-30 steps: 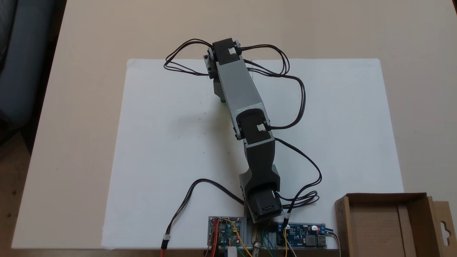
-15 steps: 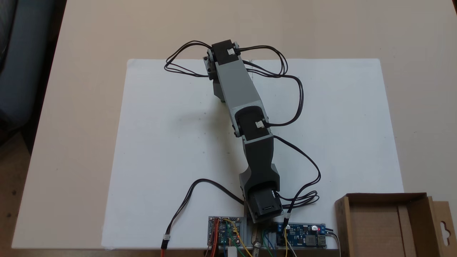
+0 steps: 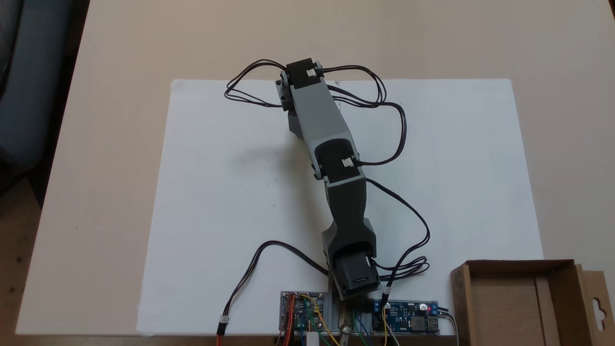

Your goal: Grasp a green dice and put it in the bin.

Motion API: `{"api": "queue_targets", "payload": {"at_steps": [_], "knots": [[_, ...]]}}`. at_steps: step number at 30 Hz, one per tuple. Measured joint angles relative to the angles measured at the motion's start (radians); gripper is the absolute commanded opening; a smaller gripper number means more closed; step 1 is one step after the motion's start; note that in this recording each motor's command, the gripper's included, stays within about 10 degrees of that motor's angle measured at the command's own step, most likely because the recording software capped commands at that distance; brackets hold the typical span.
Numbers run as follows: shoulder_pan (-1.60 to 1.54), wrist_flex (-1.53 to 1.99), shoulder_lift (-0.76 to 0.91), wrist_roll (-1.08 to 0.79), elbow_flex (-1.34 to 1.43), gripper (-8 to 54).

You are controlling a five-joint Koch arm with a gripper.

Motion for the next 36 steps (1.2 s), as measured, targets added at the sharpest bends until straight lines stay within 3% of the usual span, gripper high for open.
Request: {"api": "queue_targets", "payload": {"at_steps": [36], "knots": [[0.018, -0.044, -0.081, 0.000, 0.020, 42.6]]}}
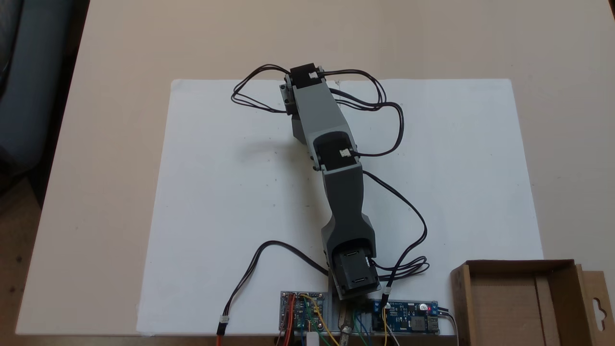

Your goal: Grasp a green dice and put it in the bin.

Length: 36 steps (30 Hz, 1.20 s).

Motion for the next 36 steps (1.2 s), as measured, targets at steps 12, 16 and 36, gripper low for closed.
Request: {"api": "queue_targets", "payload": {"at_steps": [12, 16, 36], "knots": [[-0.008, -0.015, -0.031, 0.000, -0.002, 41.4], [-0.008, -0.015, -0.037, 0.000, -0.002, 41.2], [-0.021, -0.029, -0.037, 0.000, 0.006, 38.8]]}}
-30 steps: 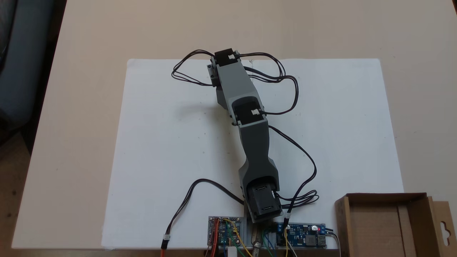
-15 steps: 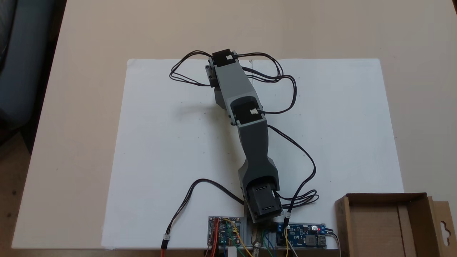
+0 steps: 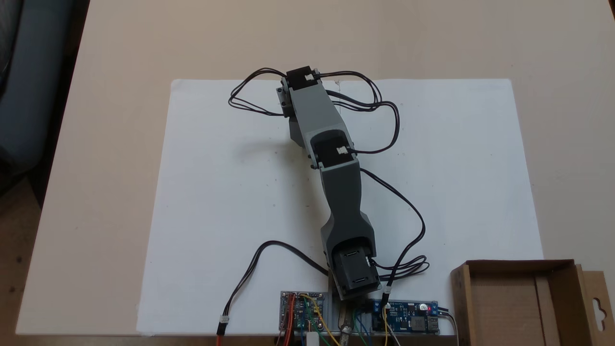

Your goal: Grasp a green dice and put it in the bin.

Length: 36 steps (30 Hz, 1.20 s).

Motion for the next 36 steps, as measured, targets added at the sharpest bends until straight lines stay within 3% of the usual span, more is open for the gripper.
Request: {"api": "queue_targets", "payload": {"at_steps": [8, 15, 26, 36], "knots": [[0.000, 0.000, 0.000, 0.000, 0.000, 32.7], [0.002, -0.006, 0.002, 0.000, -0.002, 11.8], [0.035, -0.014, 0.025, 0.000, 0.026, 11.8], [0.160, 0.135, 0.333, -0.075, 0.046, 11.8]]}}
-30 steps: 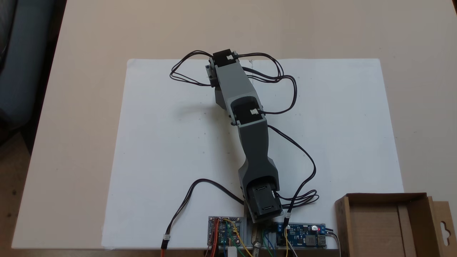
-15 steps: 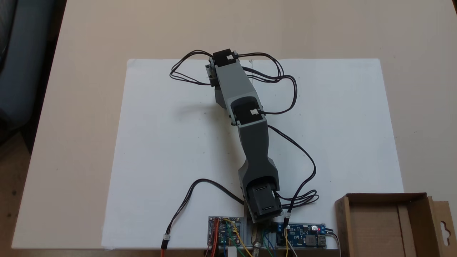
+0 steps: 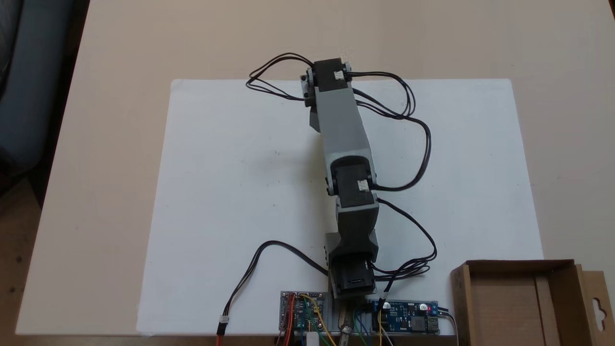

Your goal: Grasp a green dice and put it in the bin.

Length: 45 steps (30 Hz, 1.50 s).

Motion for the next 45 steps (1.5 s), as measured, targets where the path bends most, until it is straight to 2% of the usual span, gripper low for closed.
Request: {"api": "queue_targets", "payload": {"at_steps": [7, 16, 18, 21, 23, 30, 32, 38, 45], "knots": [[0.138, 0.129, 0.011, -0.155, -0.129, 11.8], [0.262, 0.347, 0.012, -0.215, -0.472, 11.8], [0.436, 0.408, 0.014, -0.267, -0.566, 11.8], [0.558, 0.422, 0.014, -0.301, -0.571, 11.8], [0.802, 0.431, 0.015, -0.380, -0.595, 11.8], [1.239, 0.451, 0.015, -0.479, -0.597, 11.8], [1.468, 0.486, 0.014, -0.515, -0.597, 11.8], [1.767, 0.508, -0.044, -0.638, -0.597, 11.8], [1.894, 0.503, -0.109, -0.719, -0.537, 11.8]]}}
